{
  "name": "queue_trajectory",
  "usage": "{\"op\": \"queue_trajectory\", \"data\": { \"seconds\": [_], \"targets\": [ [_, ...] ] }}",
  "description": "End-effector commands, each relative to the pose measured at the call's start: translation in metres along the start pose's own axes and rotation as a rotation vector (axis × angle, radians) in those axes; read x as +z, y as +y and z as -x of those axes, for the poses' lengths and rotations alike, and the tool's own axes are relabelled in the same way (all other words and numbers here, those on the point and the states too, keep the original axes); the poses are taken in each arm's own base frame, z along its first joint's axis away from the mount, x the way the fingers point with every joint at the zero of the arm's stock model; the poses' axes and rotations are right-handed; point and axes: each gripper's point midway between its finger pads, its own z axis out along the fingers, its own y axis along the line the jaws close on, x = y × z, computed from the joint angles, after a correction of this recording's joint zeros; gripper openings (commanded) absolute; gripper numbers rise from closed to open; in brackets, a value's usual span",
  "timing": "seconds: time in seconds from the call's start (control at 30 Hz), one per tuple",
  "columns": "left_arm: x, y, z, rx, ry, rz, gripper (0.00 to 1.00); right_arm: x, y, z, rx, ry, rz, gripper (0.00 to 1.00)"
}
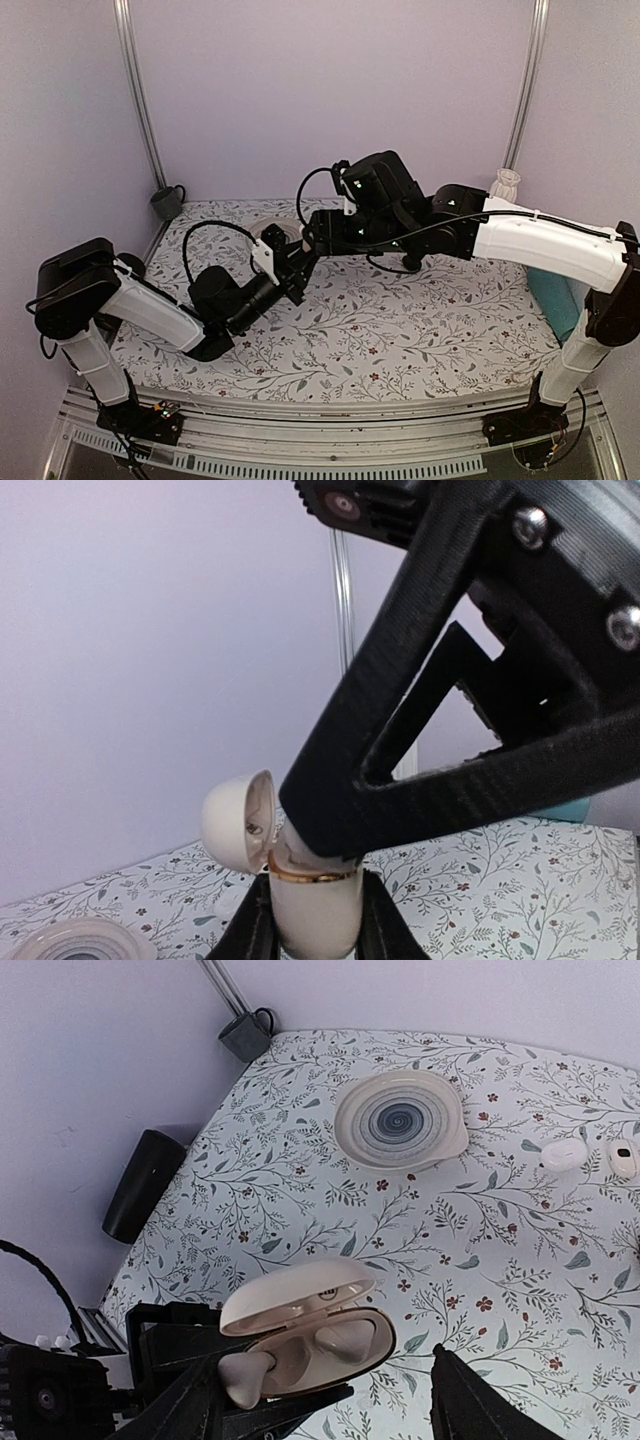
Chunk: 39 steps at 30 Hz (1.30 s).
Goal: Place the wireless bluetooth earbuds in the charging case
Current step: Adjust the left earbud in the left side groove of the charging case.
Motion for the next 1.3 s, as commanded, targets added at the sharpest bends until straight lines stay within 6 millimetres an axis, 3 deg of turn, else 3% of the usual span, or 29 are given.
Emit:
{"op": "queue_trajectory", "data": {
  "seconds": [0.0,0.83,1.27],
  "targets": [
    [-0.002,0.010,0.026,-0.023,-0.082,0.025,0.00,-0.010,-0.010,0.005,0.015,-0.025,-0.033,0.70],
    [-0.009,0.004,0.034,-0.028,-0.115,-0.023,0.00,-0.012,-0.017,0.003,0.033,-0.028,-0.050,0.71],
    [-0.007,0.005,0.029,-0.030,-0.094,-0.014,0.00,-0.030,-0.011,0.014,0.033,-0.097,0.004,0.71]
  ]
}}
